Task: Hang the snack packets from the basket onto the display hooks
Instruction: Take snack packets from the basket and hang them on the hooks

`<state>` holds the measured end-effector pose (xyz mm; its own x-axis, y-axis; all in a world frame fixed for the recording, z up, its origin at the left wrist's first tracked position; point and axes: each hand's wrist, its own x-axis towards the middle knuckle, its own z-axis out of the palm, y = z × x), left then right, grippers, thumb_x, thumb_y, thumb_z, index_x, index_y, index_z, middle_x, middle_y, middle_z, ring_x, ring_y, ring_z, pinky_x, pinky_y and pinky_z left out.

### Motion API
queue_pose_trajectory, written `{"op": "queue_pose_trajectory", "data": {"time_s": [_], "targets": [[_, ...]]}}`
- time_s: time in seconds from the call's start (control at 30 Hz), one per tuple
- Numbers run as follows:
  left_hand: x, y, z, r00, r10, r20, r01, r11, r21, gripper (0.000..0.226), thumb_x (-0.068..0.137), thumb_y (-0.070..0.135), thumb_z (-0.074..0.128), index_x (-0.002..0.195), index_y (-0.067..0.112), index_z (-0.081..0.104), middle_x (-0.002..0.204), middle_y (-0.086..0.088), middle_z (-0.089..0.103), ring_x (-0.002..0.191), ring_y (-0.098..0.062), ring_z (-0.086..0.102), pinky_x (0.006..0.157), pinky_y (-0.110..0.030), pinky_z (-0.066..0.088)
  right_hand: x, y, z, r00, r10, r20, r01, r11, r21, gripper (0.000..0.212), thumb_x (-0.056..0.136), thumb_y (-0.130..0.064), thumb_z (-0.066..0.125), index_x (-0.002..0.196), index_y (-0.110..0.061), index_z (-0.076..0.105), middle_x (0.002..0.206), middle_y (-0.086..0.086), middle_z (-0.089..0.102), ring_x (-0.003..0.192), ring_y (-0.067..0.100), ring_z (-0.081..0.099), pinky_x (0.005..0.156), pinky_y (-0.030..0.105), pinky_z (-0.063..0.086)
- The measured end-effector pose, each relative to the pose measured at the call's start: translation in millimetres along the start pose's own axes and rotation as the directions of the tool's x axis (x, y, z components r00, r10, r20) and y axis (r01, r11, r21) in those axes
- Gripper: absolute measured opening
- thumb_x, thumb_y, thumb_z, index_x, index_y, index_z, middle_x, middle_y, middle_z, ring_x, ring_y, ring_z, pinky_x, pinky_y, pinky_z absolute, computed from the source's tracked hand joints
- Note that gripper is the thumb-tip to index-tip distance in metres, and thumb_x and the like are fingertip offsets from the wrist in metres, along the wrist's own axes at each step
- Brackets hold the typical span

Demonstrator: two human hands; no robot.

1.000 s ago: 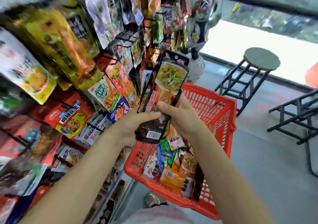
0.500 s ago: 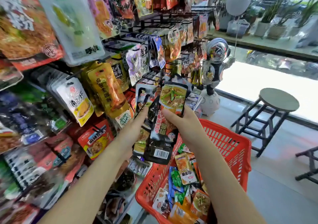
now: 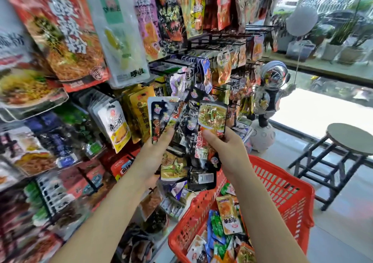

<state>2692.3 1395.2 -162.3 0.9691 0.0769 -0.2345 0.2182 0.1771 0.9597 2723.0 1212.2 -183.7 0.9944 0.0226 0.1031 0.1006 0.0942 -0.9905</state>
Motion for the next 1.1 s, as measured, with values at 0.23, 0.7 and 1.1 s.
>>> {"op": "queue_pose_trajectory", "data": {"time_s": [0.23,0.7,1.1], "targets": [[4.3,-18.2,-7.9,0.998,0.039,0.055,-0.04,0.999,0.025,0.064,0.073,0.045,0.088,0.127,0.028,0.058,0.12,0.014,0.072,0.119,-0.009,0.062,0.106,-0.039,0.045,7.2,6.4,11.7,0.981,0.094,-0.167,-0.033,0.94,0.339,0.051,0.092,-0.031,0.073,0.138,-0.018,0.054,0.122,-0.009,0.068,0.114,0.016,0.064,0.107,0.041,0.046],[6.4,-25.4,-8.2,0.99,-0.018,-0.138,0.026,0.998,0.062,0.077,0.071,0.06,0.067,0.138,0.028,0.048,0.133,0.012,0.054,0.128,-0.01,0.042,0.107,-0.037,0.029,22.9,47.9,28.5,0.963,0.242,0.117,-0.263,0.941,0.212,0.089,0.067,-0.069,0.082,0.14,-0.027,0.053,0.143,0.001,0.058,0.132,0.03,0.054,0.106,0.065,0.043],[-22.2,-10.8,-12.1,0.971,0.038,-0.236,-0.026,0.998,0.052,0.101,0.044,0.057,0.092,0.131,0.017,0.062,0.123,0.002,0.072,0.12,-0.017,0.064,0.108,-0.042,0.046,-2.6,16.9,43.6,0.96,0.079,0.27,-0.092,0.995,0.035,0.03,0.09,-0.038,0.075,0.116,-0.025,0.069,0.118,-0.007,0.073,0.113,0.014,0.067,0.1,0.043,0.053]]}}
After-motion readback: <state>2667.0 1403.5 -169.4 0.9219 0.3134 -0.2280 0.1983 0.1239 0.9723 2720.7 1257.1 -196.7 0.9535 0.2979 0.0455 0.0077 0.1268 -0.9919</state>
